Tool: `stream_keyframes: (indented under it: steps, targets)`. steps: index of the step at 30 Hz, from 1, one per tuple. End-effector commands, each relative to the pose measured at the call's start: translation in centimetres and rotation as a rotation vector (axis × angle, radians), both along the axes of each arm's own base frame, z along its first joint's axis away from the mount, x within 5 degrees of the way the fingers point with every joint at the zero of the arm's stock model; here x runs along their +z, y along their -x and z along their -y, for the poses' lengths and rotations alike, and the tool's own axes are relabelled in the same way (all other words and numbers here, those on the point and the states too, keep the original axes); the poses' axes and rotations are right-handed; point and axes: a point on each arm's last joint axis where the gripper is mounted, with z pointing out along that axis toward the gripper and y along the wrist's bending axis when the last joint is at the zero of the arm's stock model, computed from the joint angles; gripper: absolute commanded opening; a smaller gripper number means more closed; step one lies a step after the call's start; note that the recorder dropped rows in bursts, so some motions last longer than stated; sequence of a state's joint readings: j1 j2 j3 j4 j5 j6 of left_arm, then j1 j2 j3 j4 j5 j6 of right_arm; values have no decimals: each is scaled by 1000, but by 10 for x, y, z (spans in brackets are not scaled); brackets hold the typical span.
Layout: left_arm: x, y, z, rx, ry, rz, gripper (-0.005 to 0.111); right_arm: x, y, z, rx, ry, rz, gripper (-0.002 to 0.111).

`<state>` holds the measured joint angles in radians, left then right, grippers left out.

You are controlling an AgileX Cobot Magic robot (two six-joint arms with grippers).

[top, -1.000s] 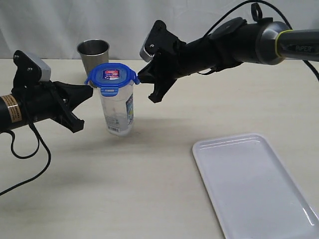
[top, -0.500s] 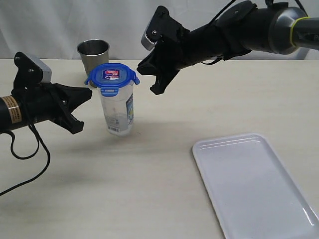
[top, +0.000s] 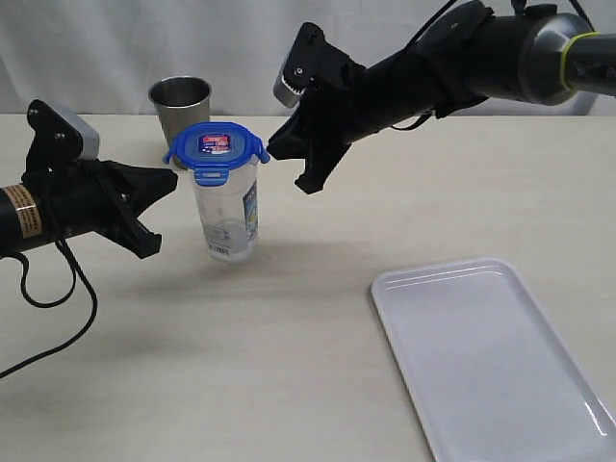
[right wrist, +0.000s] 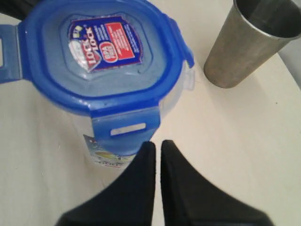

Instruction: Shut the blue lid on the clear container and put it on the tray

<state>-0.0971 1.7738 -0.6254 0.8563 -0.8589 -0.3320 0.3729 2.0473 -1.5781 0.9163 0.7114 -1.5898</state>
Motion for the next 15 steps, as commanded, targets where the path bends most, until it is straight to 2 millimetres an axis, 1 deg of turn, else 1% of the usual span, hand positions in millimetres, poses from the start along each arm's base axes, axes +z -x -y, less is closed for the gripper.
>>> stream_keyframes:
  steps: [1,5,10,15]
  targets:
    - [3,-2,3,1,18,16,0,6,6,0,26,7,-25,4]
    - [3,-2,3,5,20,16,0,12,9,1,37,6,-34,4]
    - [3,-2,2,6,20,17,0,25,15,2,25,-13,-56,4]
    - [5,-4,1,34,29,30,0,23,24,1,78,-16,-136,4]
